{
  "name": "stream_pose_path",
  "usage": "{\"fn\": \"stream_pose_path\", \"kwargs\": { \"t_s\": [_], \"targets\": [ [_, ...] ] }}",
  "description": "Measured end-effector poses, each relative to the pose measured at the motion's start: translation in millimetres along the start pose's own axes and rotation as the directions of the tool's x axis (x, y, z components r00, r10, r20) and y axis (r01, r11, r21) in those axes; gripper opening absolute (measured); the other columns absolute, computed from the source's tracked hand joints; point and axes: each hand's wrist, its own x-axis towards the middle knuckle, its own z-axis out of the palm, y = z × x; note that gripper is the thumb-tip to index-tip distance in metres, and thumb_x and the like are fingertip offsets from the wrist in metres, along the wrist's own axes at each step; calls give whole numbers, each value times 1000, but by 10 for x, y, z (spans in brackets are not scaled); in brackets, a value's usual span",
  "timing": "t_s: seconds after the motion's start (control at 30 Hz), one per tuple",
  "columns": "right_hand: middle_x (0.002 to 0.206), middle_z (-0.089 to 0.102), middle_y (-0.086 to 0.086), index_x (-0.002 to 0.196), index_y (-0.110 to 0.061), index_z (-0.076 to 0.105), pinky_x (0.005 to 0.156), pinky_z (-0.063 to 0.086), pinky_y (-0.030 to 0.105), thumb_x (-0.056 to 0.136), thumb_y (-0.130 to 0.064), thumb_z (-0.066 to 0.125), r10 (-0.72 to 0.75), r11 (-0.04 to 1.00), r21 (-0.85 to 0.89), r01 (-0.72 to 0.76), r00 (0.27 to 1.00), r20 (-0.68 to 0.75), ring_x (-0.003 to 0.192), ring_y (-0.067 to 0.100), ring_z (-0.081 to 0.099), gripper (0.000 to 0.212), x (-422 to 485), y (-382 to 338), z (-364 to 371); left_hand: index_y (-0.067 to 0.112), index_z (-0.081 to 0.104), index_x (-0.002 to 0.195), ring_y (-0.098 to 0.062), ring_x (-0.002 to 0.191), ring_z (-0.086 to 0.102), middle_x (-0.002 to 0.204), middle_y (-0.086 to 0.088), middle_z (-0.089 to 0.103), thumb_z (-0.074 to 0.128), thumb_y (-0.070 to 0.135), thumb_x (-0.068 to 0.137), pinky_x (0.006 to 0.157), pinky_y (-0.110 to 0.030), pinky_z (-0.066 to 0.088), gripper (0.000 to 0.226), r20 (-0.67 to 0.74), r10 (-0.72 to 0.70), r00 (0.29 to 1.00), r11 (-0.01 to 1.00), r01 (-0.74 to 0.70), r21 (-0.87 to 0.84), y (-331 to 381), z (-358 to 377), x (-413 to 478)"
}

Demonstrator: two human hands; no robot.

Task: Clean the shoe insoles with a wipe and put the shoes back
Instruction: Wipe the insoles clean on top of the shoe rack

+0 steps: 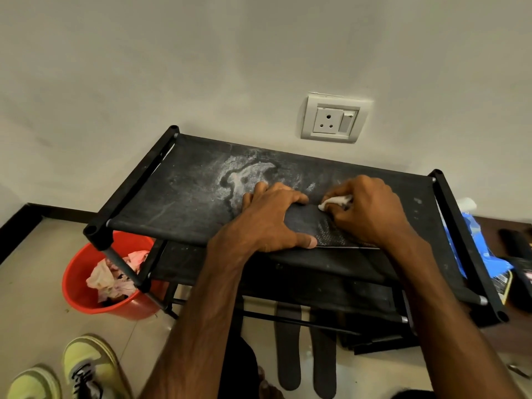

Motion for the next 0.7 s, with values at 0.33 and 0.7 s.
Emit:
{"fn": "stream_pose_path", "kwargs": {
  "t_s": [0.33, 0.7],
  "targets": [
    [97, 77, -8, 98, -40, 80, 81, 60, 42, 86, -32, 77, -25, 999, 29, 25, 1000, 8, 88, 17, 68, 15, -11, -27, 18, 42, 45, 143, -16, 132, 25, 144, 12, 38, 79, 63, 71, 97, -32, 15, 82, 2, 0, 1000, 1000, 0, -9, -3, -11, 2],
    [100, 77, -10, 100, -39, 80, 81, 60, 42, 87, -30, 76, -36, 998, 43, 37, 999, -20, 88, 15, 68, 16, -7, 5, 36, 42, 45, 143, -16, 132, 26, 145, 12, 38, 79, 62, 71, 99, -32, 15, 82, -1, -2, 1000, 1000, 2, -17, -11, -14, 0]
  ]
}}
